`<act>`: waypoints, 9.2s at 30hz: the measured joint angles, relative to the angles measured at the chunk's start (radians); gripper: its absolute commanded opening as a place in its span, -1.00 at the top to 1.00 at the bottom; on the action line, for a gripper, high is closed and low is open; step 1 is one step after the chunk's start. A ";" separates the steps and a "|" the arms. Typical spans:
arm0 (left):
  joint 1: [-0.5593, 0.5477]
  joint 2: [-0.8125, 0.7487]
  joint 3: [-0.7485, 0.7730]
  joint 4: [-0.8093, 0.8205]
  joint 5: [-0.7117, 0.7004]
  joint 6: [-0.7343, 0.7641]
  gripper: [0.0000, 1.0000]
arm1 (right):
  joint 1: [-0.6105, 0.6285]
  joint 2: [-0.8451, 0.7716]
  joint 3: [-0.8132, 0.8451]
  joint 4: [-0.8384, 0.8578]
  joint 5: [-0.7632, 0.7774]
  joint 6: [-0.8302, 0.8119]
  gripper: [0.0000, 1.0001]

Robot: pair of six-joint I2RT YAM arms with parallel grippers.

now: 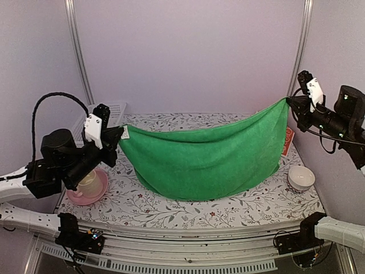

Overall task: Roll the towels
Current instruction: Flatten out the towel at the center of the board, then fold the towel at the center of the board, then smooth out the towel at the center of the board.

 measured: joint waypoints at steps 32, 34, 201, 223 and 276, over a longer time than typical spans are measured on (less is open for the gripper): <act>0.708 1.055 0.446 0.103 0.291 0.017 1.00 | -0.100 1.179 0.269 0.368 0.187 -0.069 0.96; 0.709 1.085 0.462 0.119 0.293 0.040 1.00 | -0.103 1.183 0.269 0.383 0.202 -0.072 0.96; 0.661 0.901 0.120 -0.028 0.550 0.063 0.08 | -0.193 0.708 -0.469 0.260 -0.215 -0.682 0.39; 0.647 1.045 0.404 -0.080 0.366 -0.014 -0.95 | -0.088 0.639 -0.340 0.263 -0.110 -0.499 -0.42; 0.621 0.886 0.170 -0.206 0.278 -0.110 -0.10 | -0.001 0.705 -0.379 0.010 -0.090 -0.528 -0.15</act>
